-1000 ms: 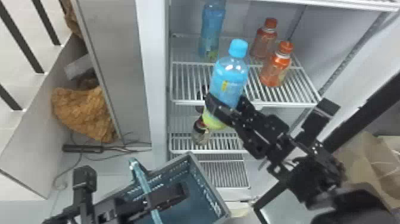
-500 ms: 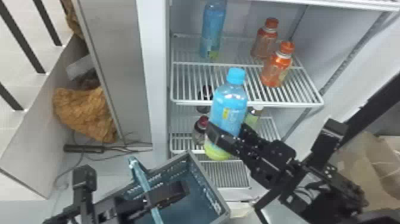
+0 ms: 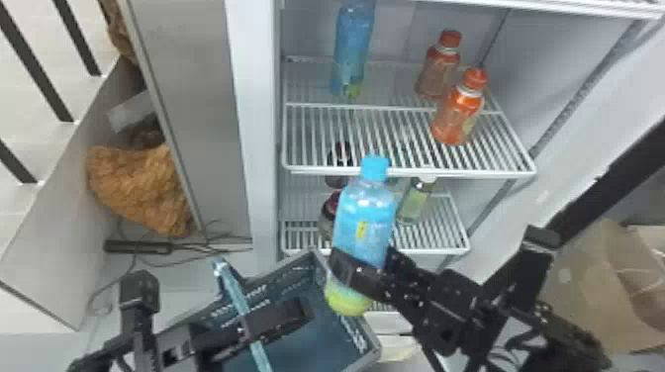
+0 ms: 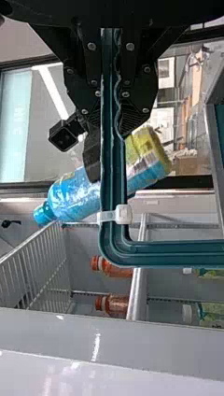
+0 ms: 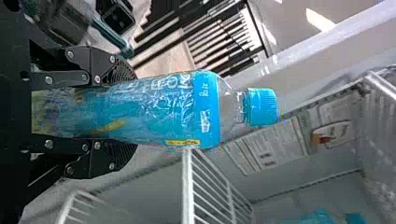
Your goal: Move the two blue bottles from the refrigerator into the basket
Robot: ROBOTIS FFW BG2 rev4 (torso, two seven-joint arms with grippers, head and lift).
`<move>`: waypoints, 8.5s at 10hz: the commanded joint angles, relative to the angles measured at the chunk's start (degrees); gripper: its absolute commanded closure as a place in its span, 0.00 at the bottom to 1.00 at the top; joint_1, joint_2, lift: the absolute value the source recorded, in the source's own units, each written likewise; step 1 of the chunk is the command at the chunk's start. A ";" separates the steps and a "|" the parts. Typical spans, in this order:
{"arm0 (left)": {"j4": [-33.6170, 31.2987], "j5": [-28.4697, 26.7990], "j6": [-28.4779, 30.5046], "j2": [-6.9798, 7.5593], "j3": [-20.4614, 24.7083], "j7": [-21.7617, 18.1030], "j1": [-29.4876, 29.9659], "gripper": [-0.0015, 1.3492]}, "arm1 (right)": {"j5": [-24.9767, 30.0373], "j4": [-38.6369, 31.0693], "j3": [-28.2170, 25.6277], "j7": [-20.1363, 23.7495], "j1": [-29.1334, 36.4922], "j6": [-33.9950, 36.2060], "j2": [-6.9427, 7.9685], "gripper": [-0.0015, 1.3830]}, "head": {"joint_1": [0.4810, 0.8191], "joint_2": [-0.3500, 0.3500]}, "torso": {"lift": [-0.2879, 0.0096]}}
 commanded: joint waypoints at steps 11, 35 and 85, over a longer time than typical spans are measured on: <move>0.14 0.82 -0.59 0.53 -1.34 0.05 -1.38 0.89 | -3.36 11.92 4.35 3.26 -3.04 4.43 -1.24 0.76 | 0.63 0.36 | 0.93; 0.14 1.96 -1.29 0.53 -1.80 0.05 -0.67 0.89 | 1.56 8.55 -5.37 -3.33 -12.32 -14.56 1.66 0.09 | 0.63 0.17 | 0.93; 0.84 1.84 -0.73 1.24 -2.94 0.23 -2.50 0.89 | 5.33 30.20 10.17 -17.31 -40.45 -16.81 0.87 0.92 | 0.63 0.33 | 0.93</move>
